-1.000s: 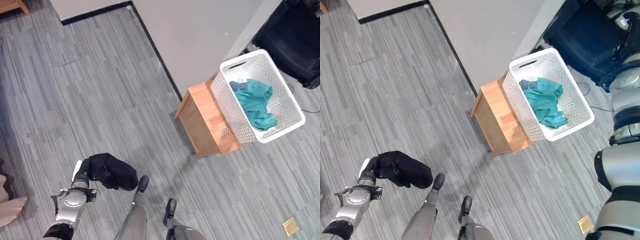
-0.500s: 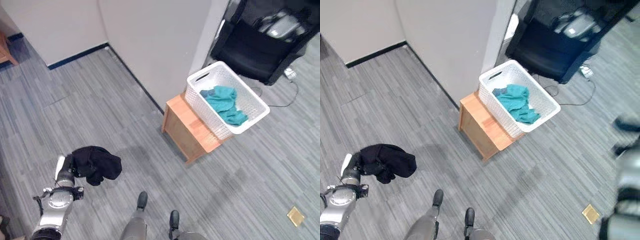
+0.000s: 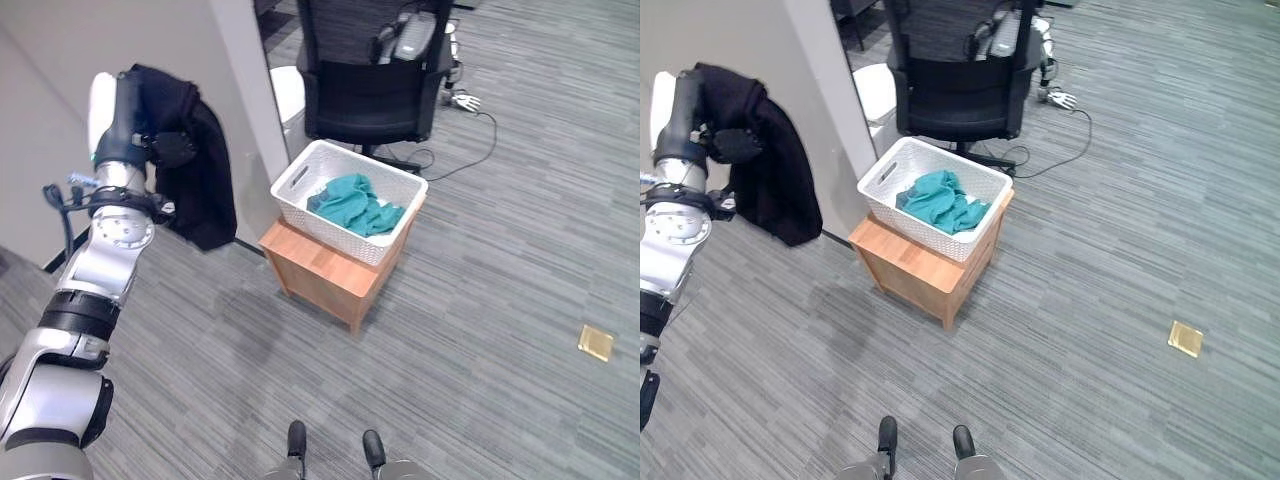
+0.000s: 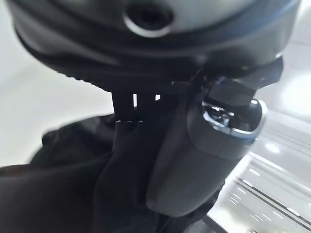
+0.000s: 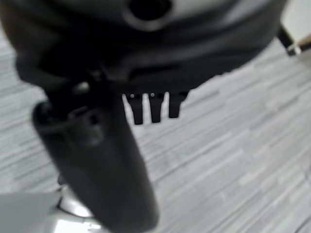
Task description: Pick up bed clothes into laundry basket.
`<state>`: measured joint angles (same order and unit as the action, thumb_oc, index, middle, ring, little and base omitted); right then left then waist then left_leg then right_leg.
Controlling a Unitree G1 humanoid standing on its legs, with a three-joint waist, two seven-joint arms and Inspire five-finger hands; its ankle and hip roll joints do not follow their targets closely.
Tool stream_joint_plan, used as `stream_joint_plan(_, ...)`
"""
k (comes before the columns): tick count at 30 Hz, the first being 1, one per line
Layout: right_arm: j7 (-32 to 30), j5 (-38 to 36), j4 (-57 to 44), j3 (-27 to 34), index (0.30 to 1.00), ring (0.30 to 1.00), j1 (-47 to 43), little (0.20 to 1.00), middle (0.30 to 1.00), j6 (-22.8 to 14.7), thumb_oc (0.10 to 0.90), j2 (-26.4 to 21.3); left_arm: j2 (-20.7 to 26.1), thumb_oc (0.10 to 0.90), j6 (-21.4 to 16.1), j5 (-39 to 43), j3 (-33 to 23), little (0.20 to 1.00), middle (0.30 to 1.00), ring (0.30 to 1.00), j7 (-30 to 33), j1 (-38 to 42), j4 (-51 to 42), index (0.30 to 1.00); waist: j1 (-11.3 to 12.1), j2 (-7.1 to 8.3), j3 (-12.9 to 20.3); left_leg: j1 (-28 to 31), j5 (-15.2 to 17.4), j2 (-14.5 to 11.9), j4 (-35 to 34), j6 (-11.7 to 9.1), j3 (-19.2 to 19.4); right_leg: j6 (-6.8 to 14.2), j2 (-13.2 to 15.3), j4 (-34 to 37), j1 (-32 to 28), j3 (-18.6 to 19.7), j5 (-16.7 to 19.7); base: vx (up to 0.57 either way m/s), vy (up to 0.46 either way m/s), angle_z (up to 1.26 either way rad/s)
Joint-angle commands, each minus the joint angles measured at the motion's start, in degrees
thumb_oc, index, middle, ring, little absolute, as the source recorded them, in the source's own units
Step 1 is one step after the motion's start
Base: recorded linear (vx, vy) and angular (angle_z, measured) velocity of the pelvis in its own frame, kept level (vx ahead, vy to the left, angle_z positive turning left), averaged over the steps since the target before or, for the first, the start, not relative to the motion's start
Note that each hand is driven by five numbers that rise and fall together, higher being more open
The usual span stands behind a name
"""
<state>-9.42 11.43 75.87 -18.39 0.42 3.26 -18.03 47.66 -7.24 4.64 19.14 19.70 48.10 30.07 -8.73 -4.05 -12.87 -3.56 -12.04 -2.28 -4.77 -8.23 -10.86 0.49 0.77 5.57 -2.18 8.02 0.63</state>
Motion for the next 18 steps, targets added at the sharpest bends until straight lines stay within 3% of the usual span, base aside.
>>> stream_joint_plan(1, 1.72, 3.73, 0.44, -1.71, 0.9, 0.9, -0.55, 0.9, 0.9, 0.53, 0.8, -2.83, 4.81, 0.4, -2.67, -1.76, -5.07, 0.3, 0.3, 0.3, 5.81, 5.37, -0.23, 0.3, 4.51, 1.76, 3.28, -4.6, 8.09, 9.0, 3.14, 4.77, -6.39, 3.59, -1.49, -0.57, -0.03, 1.42, -3.2, 0.1, 0.021, -0.78)
stream_joint_plan(3, 2.17, 4.47, -0.15, -2.78, 0.9, 0.9, -1.46, 0.9, 0.9, 0.65, 0.8, -3.06, 4.51, 0.4, -2.73, -2.4, -4.14, 0.3, 0.3, 0.3, 6.47, 7.42, 0.75, 0.3, 5.4, 1.34, 2.41, -7.26, 6.02, 11.22, 3.5, 4.88, -7.61, 3.35, -2.67, -0.57, -1.04, 4.94, -3.3, 0.09, 0.07, -0.8)
stream_joint_plan(5, 1.58, 2.25, -1.42, -1.12, 0.9, 0.9, -2.31, 0.9, 0.9, 0.41, 0.8, -3.19, 5.28, 0.4, -2.04, -5.05, -0.37, 0.3, 0.3, 0.3, 7.15, 12.27, 4.17, 0.3, 4.37, 0.34, 3.92, -3.22, 6.21, 8.76, 0.05, 5.6, -6.17, 3.68, -2.76, -0.63, -1.99, 6.94, -4.27, 0.23, 0.217, -0.77)
stream_joint_plan(12, 0.67, -0.43, -1.1, 0.81, 0.9, 0.9, -2.91, 0.9, 0.9, 0.43, 0.8, -3.4, 8.98, 0.4, -0.64, -8.52, 5.96, 0.3, 0.3, 0.3, 7.8, 19.42, 13.29, 0.3, 3.19, 0.73, 4.95, -2.18, 7.53, 7.18, -0.23, 6.36, -1.98, 5.39, -1.13, -0.81, -1.06, 8.2, -3.7, 0.11, 0.104, -0.37)
stream_joint_plan(17, 0.78, -1.14, -0.49, 2.02, 0.9, 0.9, -2.91, 0.9, 0.9, 0.55, 0.8, -3.41, 13.21, 0.4, -0.5, -7.73, 6.48, 0.3, 0.3, 0.3, 9.38, 23.45, 11.35, 0.3, 4.17, 0.5, 5.11, -1.71, 9.06, 5.98, -0.23, 7.04, 1.01, 7.65, 0.95, -4.37, 0.51, 6.49, -3.79, 0.07, 0.078, -0.33)
stream_joint_plan(18, 1.12, -0.26, -0.54, 1.91, 0.9, 0.9, -3.31, 0.9, 0.9, 0.52, 0.8, -3.4, 15.24, 0.4, -0.06, -8.15, 6.7, 0.3, 0.3, 0.3, 10.15, 24.71, 9.87, 0.3, 4.46, -0.24, 3.71, -0.92, 9.38, 4.61, -0.23, 6.99, 2.69, 10.33, 1.5, -13.21, 4.69, 2.61, -1.52, 0.0, 0.007, -0.35)
